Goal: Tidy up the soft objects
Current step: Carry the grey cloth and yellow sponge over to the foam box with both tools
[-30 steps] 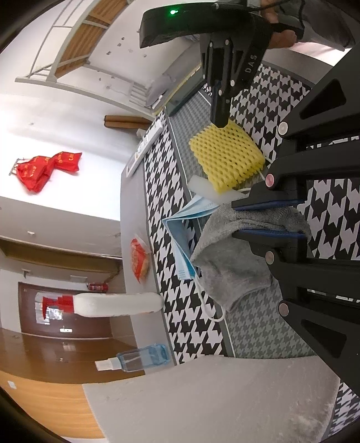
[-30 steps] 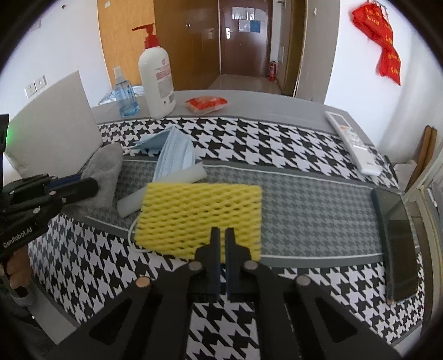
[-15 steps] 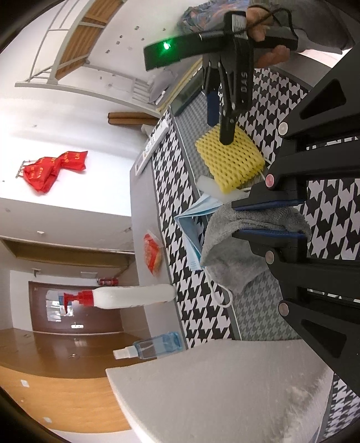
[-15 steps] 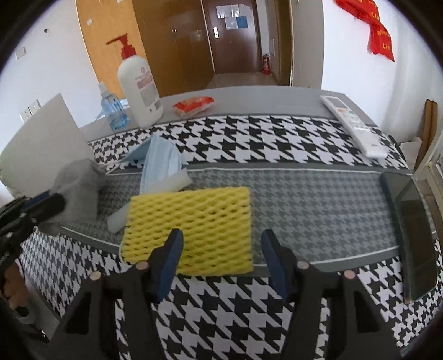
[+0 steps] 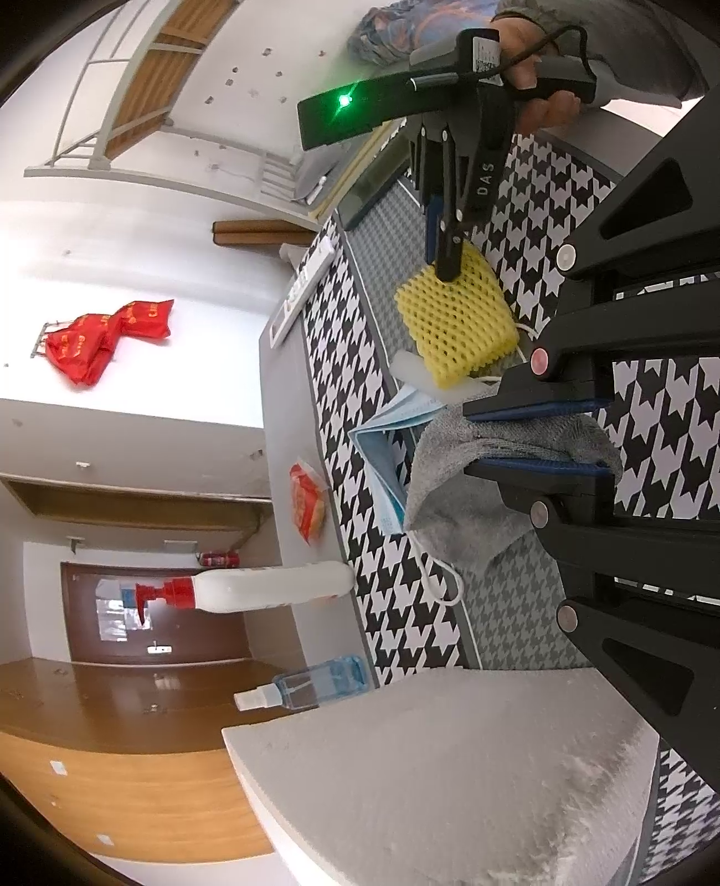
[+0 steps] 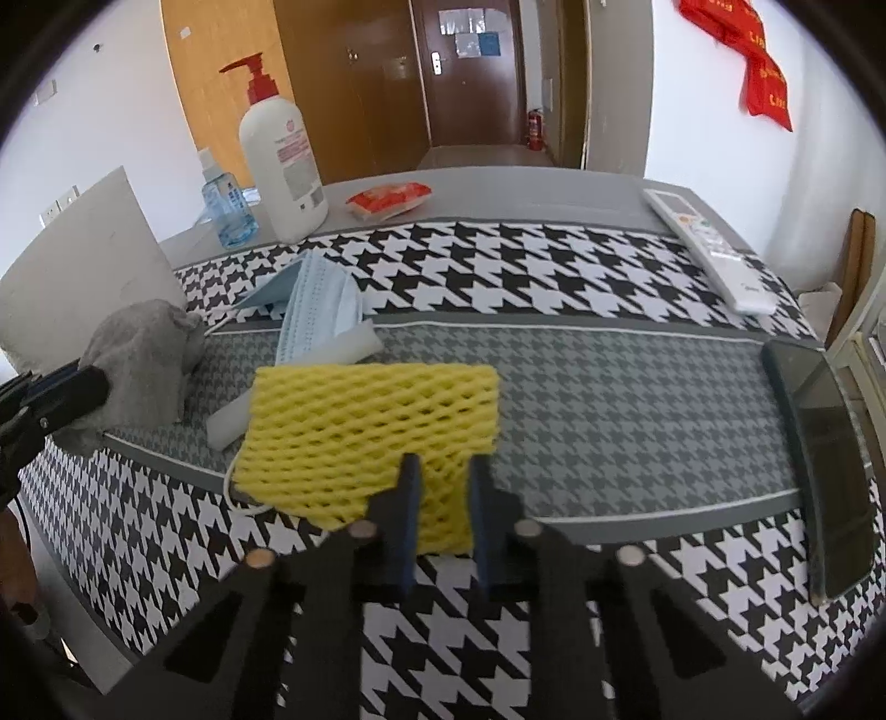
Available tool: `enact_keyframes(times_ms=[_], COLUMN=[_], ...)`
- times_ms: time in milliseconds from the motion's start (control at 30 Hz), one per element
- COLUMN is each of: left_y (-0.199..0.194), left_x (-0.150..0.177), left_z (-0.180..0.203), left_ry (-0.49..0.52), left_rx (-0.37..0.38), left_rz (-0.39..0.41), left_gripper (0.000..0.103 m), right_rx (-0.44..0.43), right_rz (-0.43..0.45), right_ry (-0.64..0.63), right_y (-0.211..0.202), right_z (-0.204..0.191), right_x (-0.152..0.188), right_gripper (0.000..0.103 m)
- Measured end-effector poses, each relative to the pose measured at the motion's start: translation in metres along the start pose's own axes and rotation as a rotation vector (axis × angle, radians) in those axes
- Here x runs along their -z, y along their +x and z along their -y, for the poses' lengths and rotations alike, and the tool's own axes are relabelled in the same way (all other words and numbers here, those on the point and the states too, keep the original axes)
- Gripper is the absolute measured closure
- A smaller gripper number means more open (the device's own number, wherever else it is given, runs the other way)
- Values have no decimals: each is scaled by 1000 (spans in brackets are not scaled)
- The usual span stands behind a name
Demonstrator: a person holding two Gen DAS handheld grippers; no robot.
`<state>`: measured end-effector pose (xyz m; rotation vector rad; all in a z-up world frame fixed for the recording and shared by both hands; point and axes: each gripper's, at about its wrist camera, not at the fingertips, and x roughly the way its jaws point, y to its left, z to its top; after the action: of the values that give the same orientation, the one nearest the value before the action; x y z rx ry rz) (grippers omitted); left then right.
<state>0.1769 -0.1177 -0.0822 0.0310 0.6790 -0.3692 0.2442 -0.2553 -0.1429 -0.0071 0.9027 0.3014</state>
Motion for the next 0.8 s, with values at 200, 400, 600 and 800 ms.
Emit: enact_keyframes(times_ms=[200,400,600,800], left_y=[-8,-16,-30,-42], left_x=[-1,1,0,-2], left_z=[2,3,3,3], left_ry=[11,22,21,30], left_rx=[-6,-10,-16,-29], left_rz=[10,17,46,72], left_gripper=[89,89,89,89], right_rx=[-41,-56,-55,-61], right_rz=[30,75,154,202], right_ry=[34,45,37,37], right_y=[-13,-39,-75,-91], right_z=[5,3,-5,-13], right_x=[2,9,12,8], right_gripper=[97,97,97,97])
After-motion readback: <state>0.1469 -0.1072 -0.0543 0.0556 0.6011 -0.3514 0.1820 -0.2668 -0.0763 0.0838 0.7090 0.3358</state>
